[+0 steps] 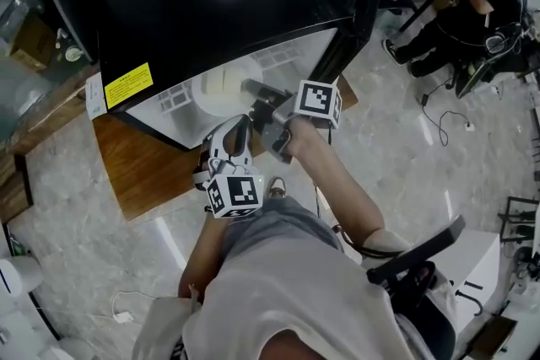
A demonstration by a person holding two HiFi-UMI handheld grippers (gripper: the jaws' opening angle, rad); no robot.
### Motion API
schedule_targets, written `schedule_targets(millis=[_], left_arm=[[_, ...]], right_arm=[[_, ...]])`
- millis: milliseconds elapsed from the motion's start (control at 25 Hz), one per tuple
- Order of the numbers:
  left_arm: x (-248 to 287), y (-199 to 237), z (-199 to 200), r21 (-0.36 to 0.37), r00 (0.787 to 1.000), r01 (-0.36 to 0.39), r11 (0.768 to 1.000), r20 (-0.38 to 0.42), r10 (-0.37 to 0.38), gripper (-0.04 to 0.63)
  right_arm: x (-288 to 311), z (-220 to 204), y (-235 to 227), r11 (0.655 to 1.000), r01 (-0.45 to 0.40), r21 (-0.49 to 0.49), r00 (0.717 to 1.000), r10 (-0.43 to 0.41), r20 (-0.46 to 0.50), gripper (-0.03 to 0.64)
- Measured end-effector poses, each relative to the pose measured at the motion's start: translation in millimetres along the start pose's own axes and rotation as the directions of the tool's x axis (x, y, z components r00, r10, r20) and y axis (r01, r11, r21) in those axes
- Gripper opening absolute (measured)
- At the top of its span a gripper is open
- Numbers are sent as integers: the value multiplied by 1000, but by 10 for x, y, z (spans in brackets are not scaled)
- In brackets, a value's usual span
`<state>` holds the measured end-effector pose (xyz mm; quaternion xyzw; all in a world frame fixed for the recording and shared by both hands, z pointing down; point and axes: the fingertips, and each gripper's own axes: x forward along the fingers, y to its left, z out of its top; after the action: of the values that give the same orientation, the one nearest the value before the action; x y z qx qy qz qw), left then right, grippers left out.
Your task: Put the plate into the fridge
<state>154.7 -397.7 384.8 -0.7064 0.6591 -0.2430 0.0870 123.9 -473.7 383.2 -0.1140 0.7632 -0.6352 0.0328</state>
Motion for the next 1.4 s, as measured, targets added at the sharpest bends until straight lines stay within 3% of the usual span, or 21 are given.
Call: schedule_targets(millis=[200,360,560,920,1160,1400], left_arm=[[37,52,58,-21,1000,-18,1000,1,18,20],[74,96,63,-87,1000,-18,996,3,19,20],[168,171,71,-123,999,-31,992,9,32,20],[244,247,33,-160,999,-43,986,4,44,20],[294,255,10,-164,999,-39,986,7,41,20],[401,252,22,-184,1000,-15,983,23,19,20]], right_arm=[[12,22,98,999,16,-33,999,-17,-47,40],[45,-7,174,999,-20,-50,995,15,-101,186],[14,-40,231,995,-62,-76,989,51,-136,196],[-53,-126,199,940,19,-342,986,-76,-152,196],[90,-255,296,882,-65,-467,955,-82,-287,246],[13,-379,350,872,-159,-463,930,-25,-366,261]])
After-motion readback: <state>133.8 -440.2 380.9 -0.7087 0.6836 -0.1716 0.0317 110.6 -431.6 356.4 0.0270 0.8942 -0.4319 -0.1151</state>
